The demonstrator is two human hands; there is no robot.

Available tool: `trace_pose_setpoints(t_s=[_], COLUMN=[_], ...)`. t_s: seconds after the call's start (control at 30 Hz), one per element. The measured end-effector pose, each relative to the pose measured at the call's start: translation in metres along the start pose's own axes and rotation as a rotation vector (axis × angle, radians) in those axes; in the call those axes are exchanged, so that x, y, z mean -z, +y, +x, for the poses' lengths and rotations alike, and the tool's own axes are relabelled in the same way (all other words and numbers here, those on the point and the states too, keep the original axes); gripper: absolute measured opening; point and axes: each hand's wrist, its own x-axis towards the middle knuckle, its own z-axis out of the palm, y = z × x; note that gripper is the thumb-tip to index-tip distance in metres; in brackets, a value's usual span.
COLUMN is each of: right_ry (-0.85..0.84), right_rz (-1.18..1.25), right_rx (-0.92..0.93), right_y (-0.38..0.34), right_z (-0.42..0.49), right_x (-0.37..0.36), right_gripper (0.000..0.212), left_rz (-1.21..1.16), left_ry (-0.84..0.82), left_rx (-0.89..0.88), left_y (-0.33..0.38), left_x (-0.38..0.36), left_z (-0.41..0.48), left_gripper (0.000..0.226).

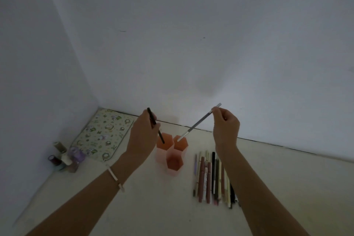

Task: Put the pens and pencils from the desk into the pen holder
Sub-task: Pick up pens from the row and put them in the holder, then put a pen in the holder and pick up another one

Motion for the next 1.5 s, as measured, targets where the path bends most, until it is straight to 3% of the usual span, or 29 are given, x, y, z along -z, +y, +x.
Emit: trace_pose_setpoints(t_s=[0.2,0.3,0.4,0.47,0.6,0.73,0.93,1.1,1.17,1.23,1.27,1.37,1.5], right_ry=[0.063,0.042,-0.040,-0.089,-0.210,-0.346,-0.086,-0.051,-0.060,-0.071,-0.072,-0.079,-0.077], right_rz=[-0.036,-0.107,-0.190,-0.231,-0.407,-0.550,-0.401,-0.428,-0.429,-0.422,-0.423,-0.451,-0.429], right_rx=[0.078,0.208,0.312,0.324,0.286,0.222,0.192,0.171,0.127,0.111,0.115,0.113,0.116], right_y=[0.015,0.019,0.024,0.032,0.053,0.050,0.026,0.045,0.056,0.066,0.069,0.074,0.078], right_z=[-0.023,-0.031,-0.038,-0.042,-0.048,-0.041,0.001,0.010,0.009,0.009,0.008,0.007,0.006], right_x=[-0.021,-0.026,-0.036,-0.044,-0.054,-0.041,0.017,0.061,0.073,0.082,0.085,0.089,0.088], right_gripper=[0.017,0.010,0.016,0.013,0.013,0.039,0.037,0.032,0.032,0.032,0.032,0.033,0.033], left_rz=[0.097,0.050,-0.002,-0.005,-0.005,0.086,0.337,0.498,0.487,0.480,0.536,0.522,0.626], left_ry=[-0.077,0.005,0.095,0.070,-0.138,-0.414,-0.603,-0.509,-0.571,-0.470,-0.365,-0.472,-0.478], left_rx=[0.029,0.073,0.057,0.040,0.029,-0.024,-0.073,0.051,0.157,0.213,0.169,0.199,0.016], left_y=[-0.026,-0.022,-0.015,-0.011,0.000,0.010,0.042,0.047,0.047,0.041,0.037,0.038,0.039], left_x=[-0.026,-0.013,0.008,0.019,0.013,-0.020,-0.107,-0.158,-0.158,-0.172,-0.177,-0.176,-0.172], left_z=[-0.017,-0.015,-0.012,-0.018,-0.049,-0.074,-0.079,-0.083,-0.081,-0.082,-0.082,-0.080,-0.077], left_gripper=[0.022,0.036,0.019,0.005,0.022,0.015,0.024,0.020,0.024,0.026,0.025,0.024,0.024])
